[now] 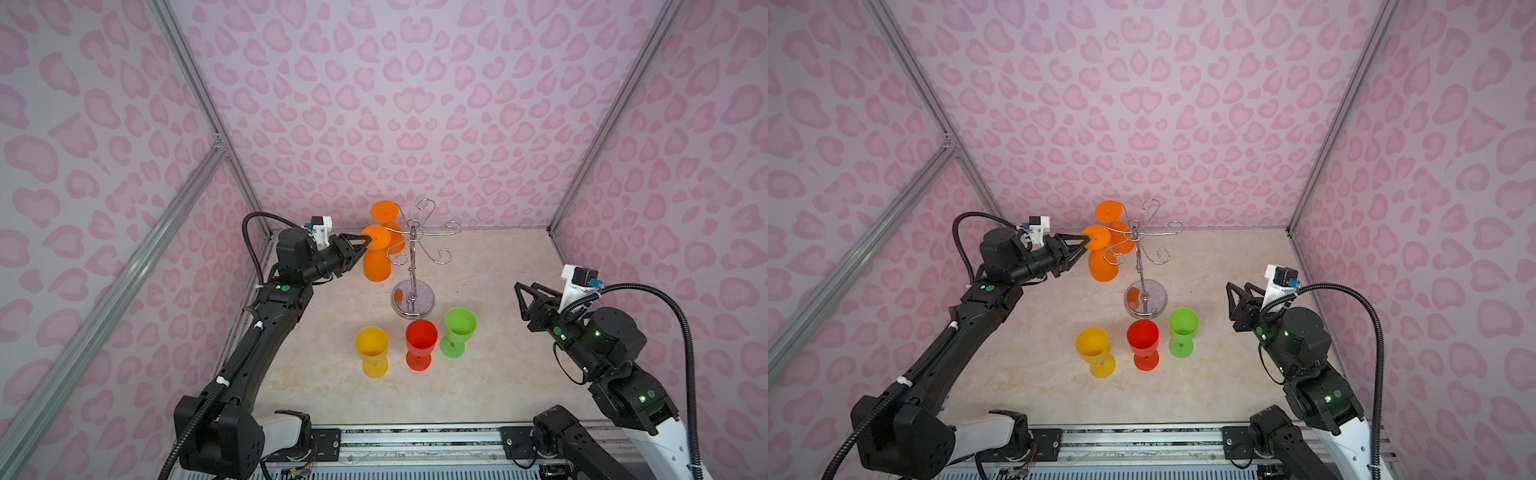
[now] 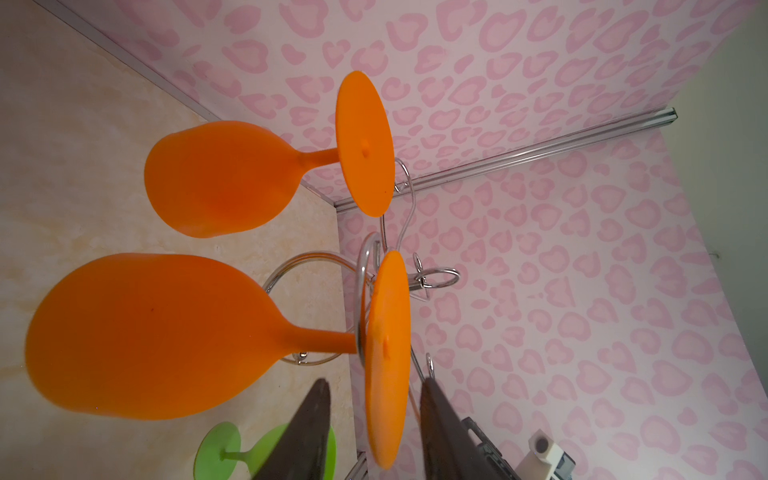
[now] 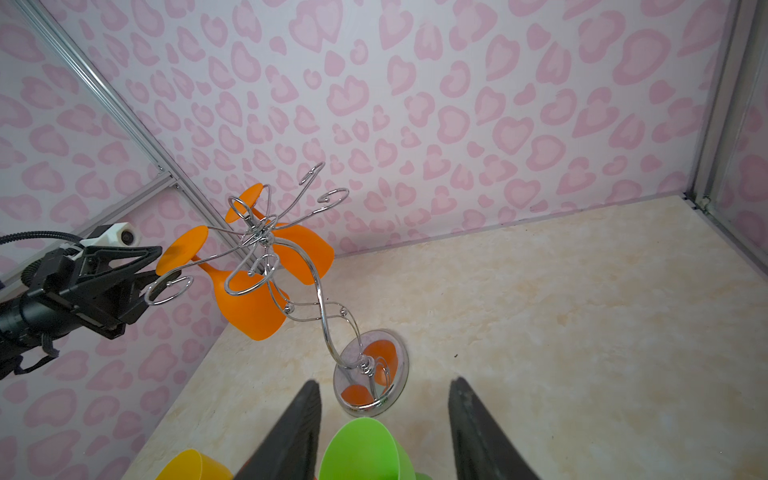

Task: Take the wine glass off the wine glass rack
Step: 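Close the left gripper on the nearer orange glass's foot at the rack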

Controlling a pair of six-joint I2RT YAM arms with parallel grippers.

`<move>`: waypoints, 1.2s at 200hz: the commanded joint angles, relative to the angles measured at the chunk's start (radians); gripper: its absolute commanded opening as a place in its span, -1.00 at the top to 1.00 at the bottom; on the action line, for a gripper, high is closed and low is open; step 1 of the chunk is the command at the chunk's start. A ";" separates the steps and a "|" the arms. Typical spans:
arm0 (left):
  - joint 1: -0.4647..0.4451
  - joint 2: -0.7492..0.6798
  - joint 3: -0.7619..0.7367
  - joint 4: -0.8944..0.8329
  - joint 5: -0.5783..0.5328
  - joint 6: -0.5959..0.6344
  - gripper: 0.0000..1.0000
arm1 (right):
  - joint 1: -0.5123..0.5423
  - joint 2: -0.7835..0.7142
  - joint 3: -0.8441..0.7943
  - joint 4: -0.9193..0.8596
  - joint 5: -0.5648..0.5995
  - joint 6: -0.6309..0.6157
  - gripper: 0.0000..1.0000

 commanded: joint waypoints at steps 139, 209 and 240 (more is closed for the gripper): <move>-0.001 -0.001 0.018 -0.004 -0.008 0.024 0.73 | -0.058 0.006 -0.030 0.052 -0.085 0.041 0.00; 0.000 -0.020 0.021 -0.017 -0.012 0.006 0.92 | -0.079 0.013 -0.039 0.056 -0.118 0.056 0.00; 0.001 -0.021 0.024 -0.016 -0.003 -0.026 0.92 | -0.089 0.015 -0.041 0.052 -0.132 0.060 0.00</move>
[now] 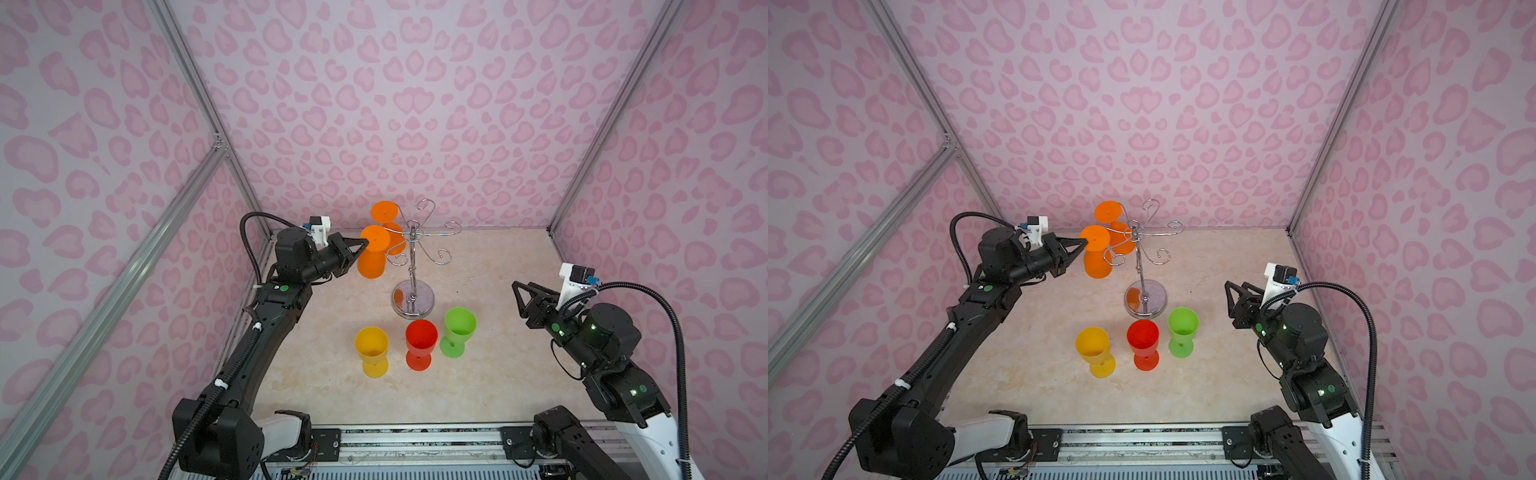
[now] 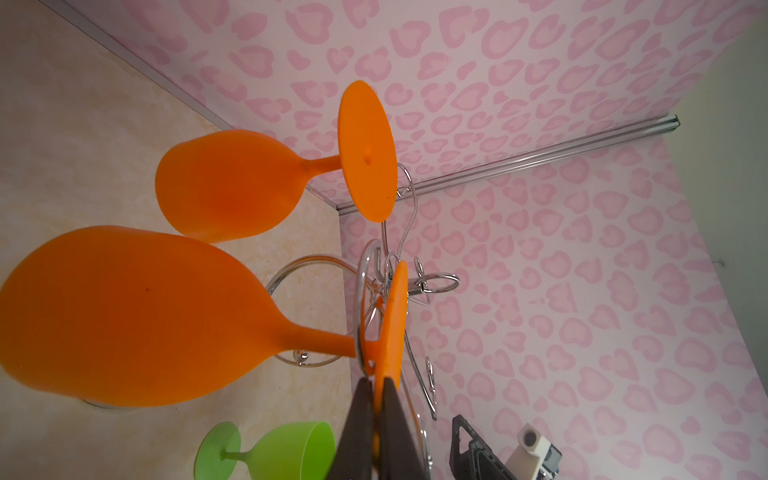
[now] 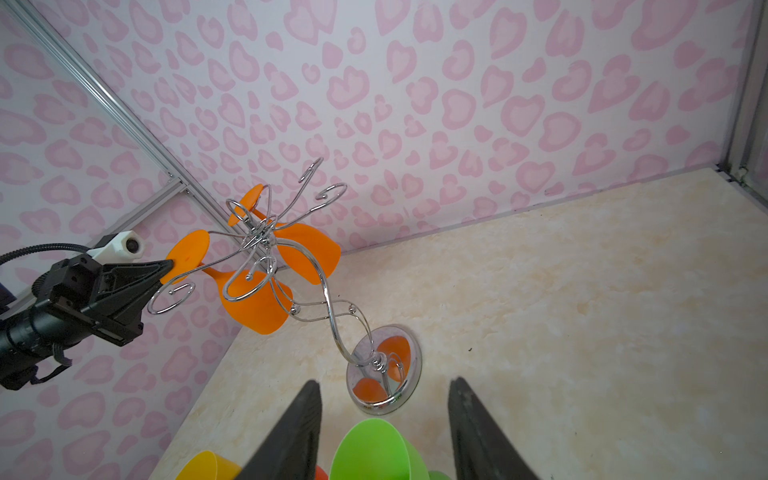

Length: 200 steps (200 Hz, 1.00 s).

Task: Take the wine glass off the wine glass rack
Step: 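Close the left gripper on the nearer orange glass's foot at the rack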

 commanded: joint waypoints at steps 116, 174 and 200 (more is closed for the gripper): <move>0.016 -0.032 0.041 0.025 0.021 -0.170 0.94 | -0.036 0.002 -0.026 0.025 -0.052 0.024 0.00; 0.016 -0.008 0.050 0.036 0.019 -0.186 0.94 | -0.055 -0.001 -0.032 0.035 -0.075 0.027 0.01; 0.017 -0.008 0.058 0.024 0.010 -0.172 0.94 | -0.064 -0.002 -0.034 0.035 -0.084 0.024 0.01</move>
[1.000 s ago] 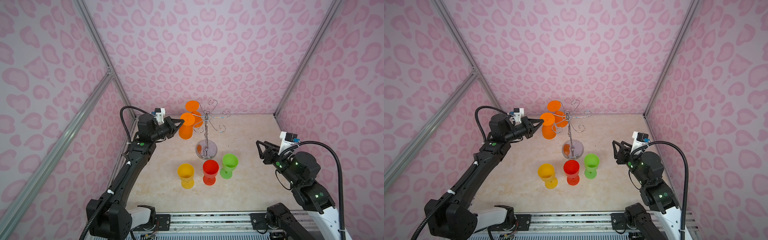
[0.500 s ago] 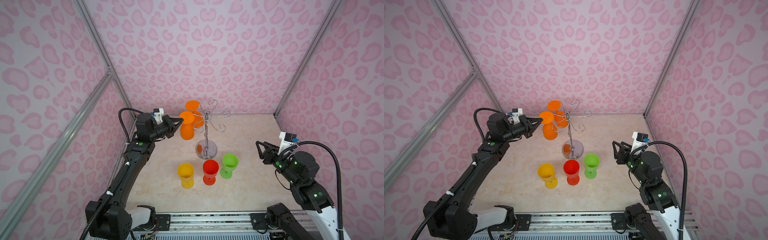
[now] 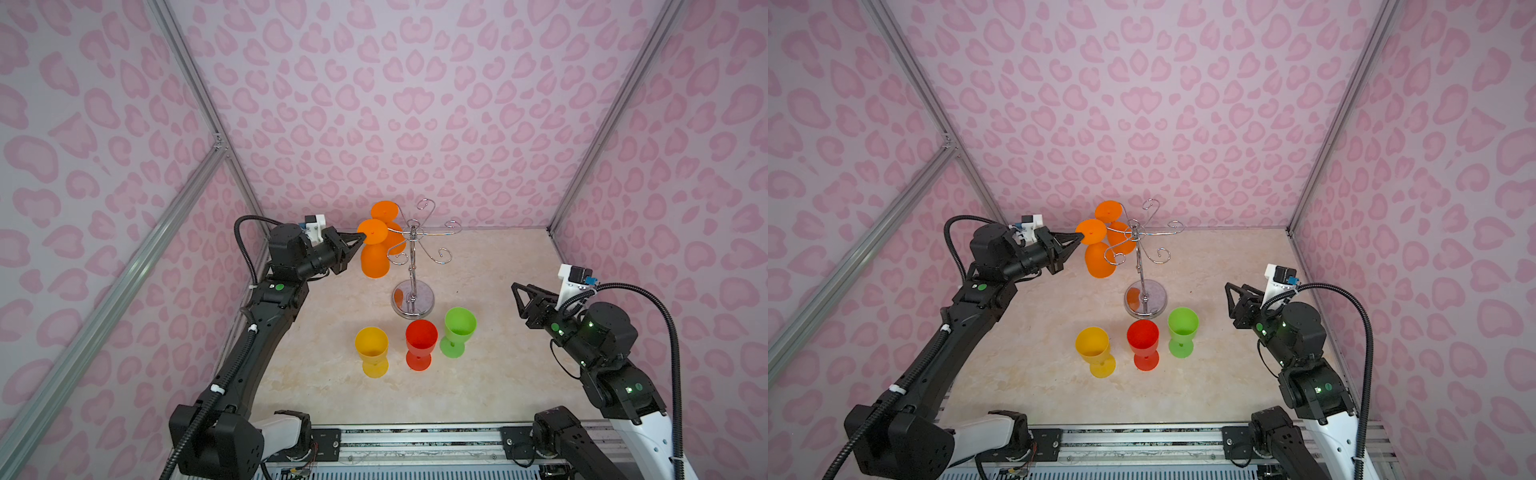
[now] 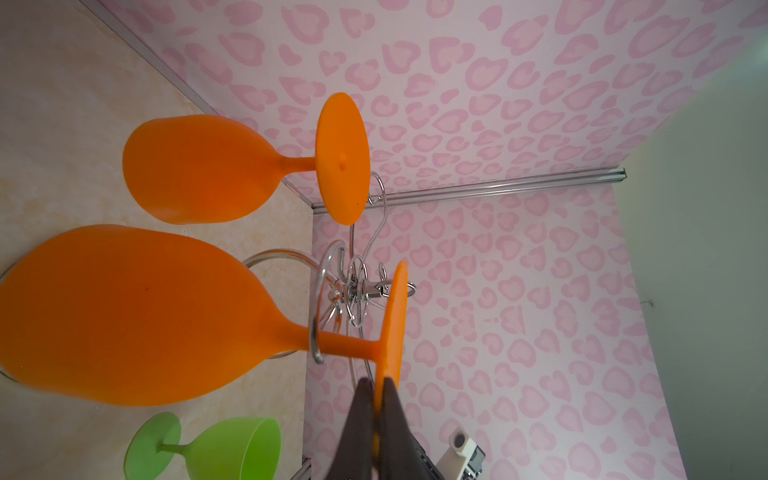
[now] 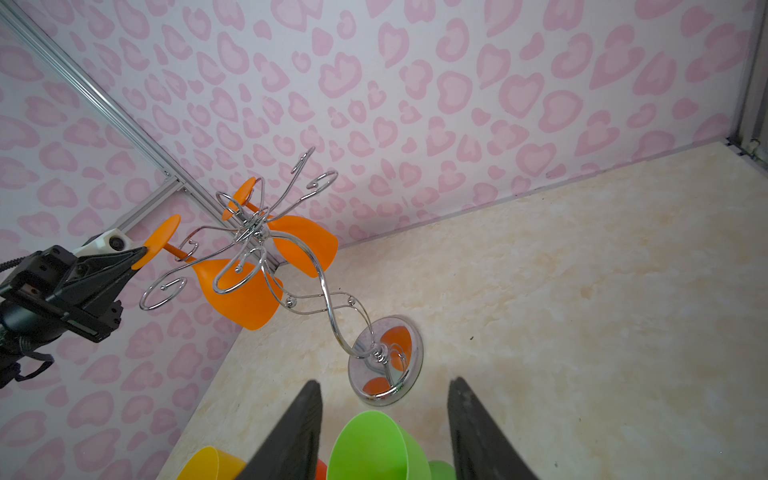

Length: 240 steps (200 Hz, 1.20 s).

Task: Take the wine glass off the wine glass rack
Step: 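Close the left gripper on the nearer orange glass's foot at the rack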

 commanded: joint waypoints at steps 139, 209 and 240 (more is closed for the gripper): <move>0.023 0.066 0.051 0.028 -0.020 0.032 0.94 | -0.056 -0.027 -0.045 0.044 -0.062 0.012 0.02; 0.005 0.122 0.089 0.052 0.000 0.025 0.94 | -0.067 -0.028 -0.052 0.047 -0.073 0.016 0.02; -0.010 0.139 0.105 0.057 0.008 0.025 0.94 | -0.070 -0.027 -0.053 0.047 -0.076 0.018 0.02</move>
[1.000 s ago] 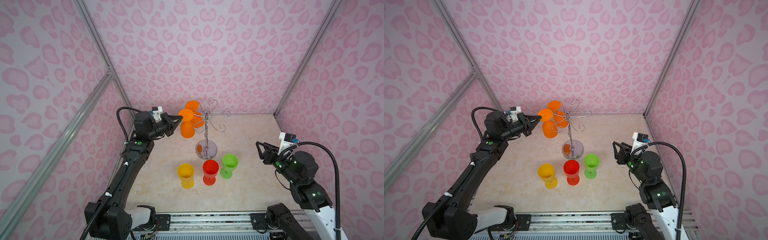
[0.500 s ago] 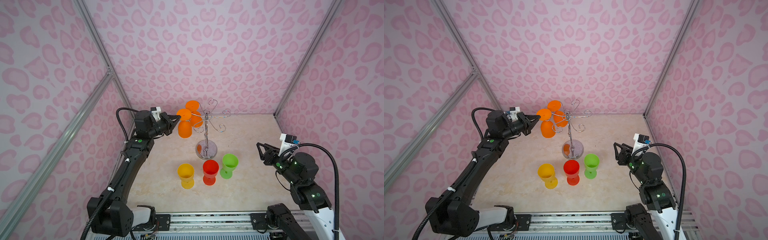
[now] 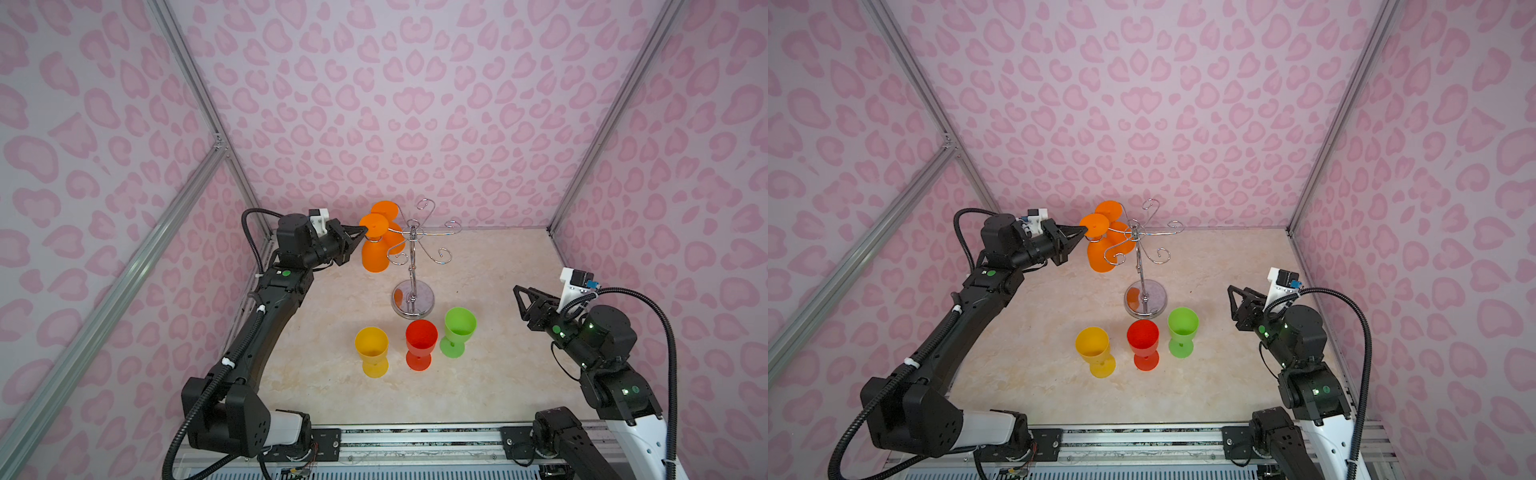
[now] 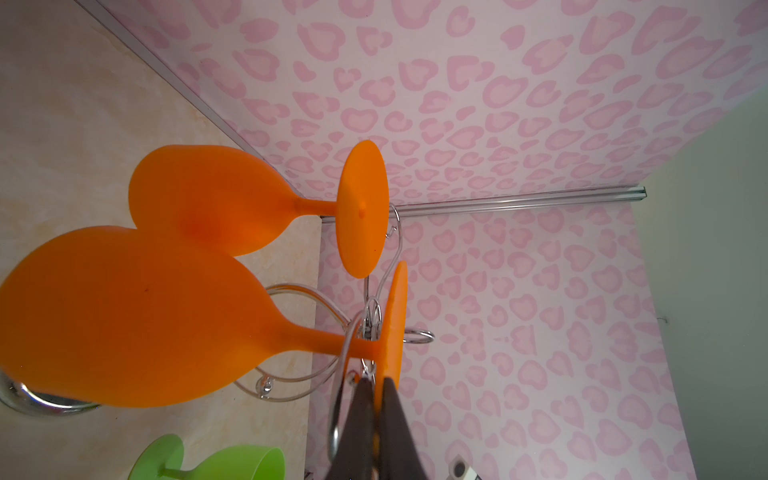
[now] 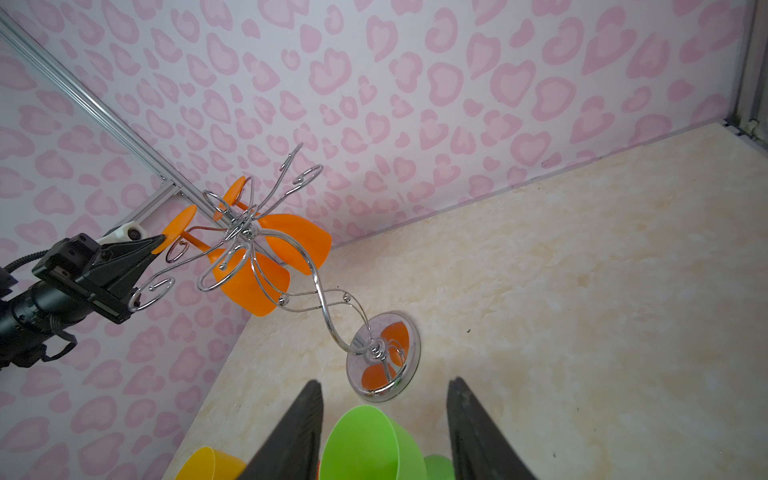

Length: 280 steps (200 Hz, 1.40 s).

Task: Take the wine glass off the wine glass rack
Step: 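Close the left gripper on the nearer orange glass's foot at the rack, then lift the orange glass up off its rack hook with the left gripper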

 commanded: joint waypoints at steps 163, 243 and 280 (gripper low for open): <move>-0.066 -0.090 -0.060 0.053 0.034 -0.012 0.94 | -0.014 0.013 -0.023 0.063 -0.042 0.026 0.01; -0.067 -0.206 -0.124 0.022 0.057 -0.025 0.94 | -0.016 0.026 -0.019 0.078 -0.056 0.041 0.02; -0.045 -0.277 -0.161 -0.018 0.070 -0.026 0.92 | -0.017 0.031 -0.010 0.073 -0.057 0.038 0.02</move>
